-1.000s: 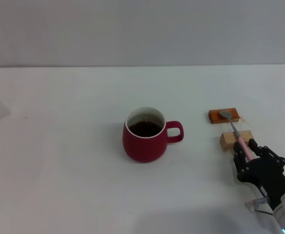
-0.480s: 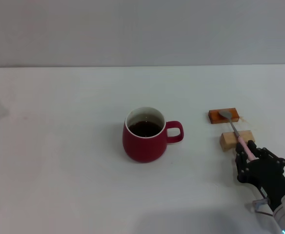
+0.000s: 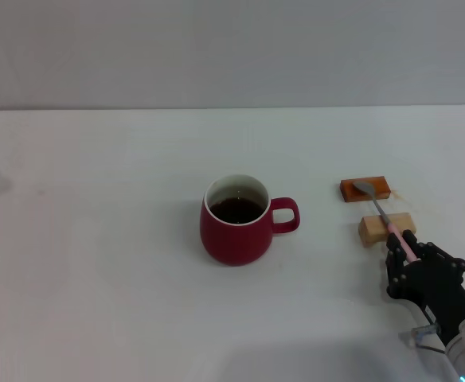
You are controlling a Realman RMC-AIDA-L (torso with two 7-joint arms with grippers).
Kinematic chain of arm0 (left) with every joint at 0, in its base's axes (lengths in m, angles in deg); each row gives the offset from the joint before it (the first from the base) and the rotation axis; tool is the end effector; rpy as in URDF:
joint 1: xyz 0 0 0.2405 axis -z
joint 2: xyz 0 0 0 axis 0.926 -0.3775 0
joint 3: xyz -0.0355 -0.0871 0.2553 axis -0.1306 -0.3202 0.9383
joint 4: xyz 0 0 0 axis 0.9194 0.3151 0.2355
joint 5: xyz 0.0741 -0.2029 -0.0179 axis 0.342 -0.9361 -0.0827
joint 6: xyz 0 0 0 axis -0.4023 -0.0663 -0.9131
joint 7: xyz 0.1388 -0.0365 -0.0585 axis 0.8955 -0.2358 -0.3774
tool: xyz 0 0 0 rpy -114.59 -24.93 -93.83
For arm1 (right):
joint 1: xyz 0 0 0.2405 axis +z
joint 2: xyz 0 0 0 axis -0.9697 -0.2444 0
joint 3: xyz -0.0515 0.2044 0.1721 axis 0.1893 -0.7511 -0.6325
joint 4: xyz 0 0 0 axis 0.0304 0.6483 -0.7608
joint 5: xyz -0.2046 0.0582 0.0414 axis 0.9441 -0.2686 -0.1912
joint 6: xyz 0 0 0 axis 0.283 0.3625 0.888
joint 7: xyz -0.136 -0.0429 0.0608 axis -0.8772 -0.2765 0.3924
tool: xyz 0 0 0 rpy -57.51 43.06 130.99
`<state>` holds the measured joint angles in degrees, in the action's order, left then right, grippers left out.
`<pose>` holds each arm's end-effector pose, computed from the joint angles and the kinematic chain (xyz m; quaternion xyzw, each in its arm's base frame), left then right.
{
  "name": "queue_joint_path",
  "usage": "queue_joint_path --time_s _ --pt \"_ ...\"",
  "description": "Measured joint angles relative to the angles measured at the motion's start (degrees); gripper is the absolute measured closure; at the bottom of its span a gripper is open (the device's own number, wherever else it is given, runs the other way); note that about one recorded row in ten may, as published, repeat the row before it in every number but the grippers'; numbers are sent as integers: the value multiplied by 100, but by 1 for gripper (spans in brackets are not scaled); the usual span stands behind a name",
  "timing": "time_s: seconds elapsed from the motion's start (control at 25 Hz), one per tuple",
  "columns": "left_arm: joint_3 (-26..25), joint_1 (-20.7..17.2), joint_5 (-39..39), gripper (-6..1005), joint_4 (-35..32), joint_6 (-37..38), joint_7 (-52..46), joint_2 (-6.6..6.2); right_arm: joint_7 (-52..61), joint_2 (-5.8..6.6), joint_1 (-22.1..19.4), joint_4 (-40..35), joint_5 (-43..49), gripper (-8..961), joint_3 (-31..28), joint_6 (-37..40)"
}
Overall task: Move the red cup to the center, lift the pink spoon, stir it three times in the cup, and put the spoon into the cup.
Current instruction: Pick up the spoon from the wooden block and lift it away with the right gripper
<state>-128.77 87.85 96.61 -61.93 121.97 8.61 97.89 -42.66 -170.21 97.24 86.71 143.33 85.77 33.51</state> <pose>-0.3702 0.3546 0.0549 -0.5416 -0.2539 -0.3469 0.7224 0.3309 0.2673 -0.1209 -0.7563 0.2879 0.2320 0.5396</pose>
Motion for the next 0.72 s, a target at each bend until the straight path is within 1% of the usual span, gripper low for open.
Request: queue_joint_path --time_s 0.2,0.72 --pt "0 -8 0 1001 0 13 0 0 0 0 15 0 -1 788 0 -20" --pt "0 -4 0 1001 0 13 0 -8 0 0 34 0 -36 790 -10 -68"
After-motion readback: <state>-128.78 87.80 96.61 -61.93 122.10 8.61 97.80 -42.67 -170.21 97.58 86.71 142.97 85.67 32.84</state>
